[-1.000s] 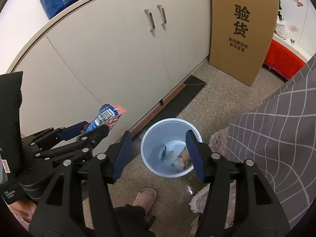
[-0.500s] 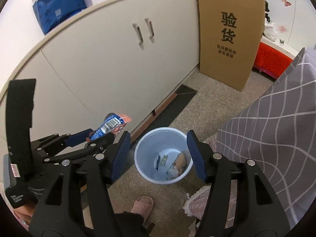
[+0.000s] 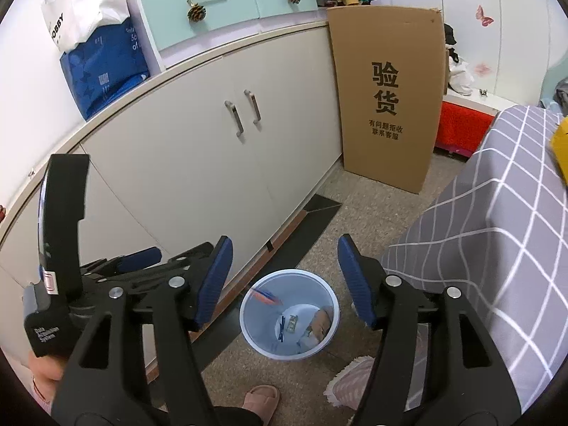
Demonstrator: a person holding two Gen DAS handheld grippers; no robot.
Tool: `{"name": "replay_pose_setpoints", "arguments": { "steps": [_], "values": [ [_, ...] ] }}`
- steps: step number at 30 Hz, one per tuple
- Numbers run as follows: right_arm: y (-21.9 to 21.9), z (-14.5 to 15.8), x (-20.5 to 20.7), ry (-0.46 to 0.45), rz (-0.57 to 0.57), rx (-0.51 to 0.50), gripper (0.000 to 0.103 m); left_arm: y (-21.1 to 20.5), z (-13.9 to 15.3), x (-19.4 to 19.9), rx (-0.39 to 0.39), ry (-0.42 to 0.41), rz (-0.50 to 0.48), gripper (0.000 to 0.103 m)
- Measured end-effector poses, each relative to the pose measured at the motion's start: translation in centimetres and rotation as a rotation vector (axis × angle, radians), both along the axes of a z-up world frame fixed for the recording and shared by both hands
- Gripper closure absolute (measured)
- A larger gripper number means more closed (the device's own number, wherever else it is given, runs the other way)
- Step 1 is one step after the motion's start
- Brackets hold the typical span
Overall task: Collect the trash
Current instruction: 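Move both tools back toward the trash on the table, then grasp the yellow printed bag with left tool while right tool grasps the green leafy item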
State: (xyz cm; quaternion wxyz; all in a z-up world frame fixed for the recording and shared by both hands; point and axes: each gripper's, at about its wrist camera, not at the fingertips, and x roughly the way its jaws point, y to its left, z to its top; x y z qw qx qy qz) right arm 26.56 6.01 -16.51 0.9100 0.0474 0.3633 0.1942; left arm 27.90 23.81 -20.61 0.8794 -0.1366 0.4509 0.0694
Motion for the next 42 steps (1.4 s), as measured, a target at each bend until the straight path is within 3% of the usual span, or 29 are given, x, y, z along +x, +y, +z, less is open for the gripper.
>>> {"name": "replay_pose_setpoints", "arguments": {
  "steps": [9, 15, 24, 33, 42],
  "values": [
    [-1.8, 2.9, -2.3, -0.044, -0.017, 0.021, 0.041, -1.5, 3.6, -2.8, -0.012, -0.067, -0.014, 0.026],
    [-5.0, 5.3, -4.4, -0.086, -0.058, 0.043, 0.040, -4.8, 6.9, -4.7, 0.011, -0.130, -0.063, 0.026],
    [-14.3, 8.0, -7.0, -0.151, -0.200, 0.056, 0.038, -14.8, 10.3, -5.8, 0.113, -0.200, -0.232, 0.025],
    [-24.7, 9.0, -7.4, -0.178, -0.334, -0.031, 0.039, -27.4, 11.4, -4.1, 0.193, -0.277, -0.467, 0.025],
    [-30.2, 7.9, -5.5, -0.128, -0.377, -0.103, 0.041, -34.5, 9.3, -0.4, 0.313, -0.212, -0.536, 0.025]
  ]
}}
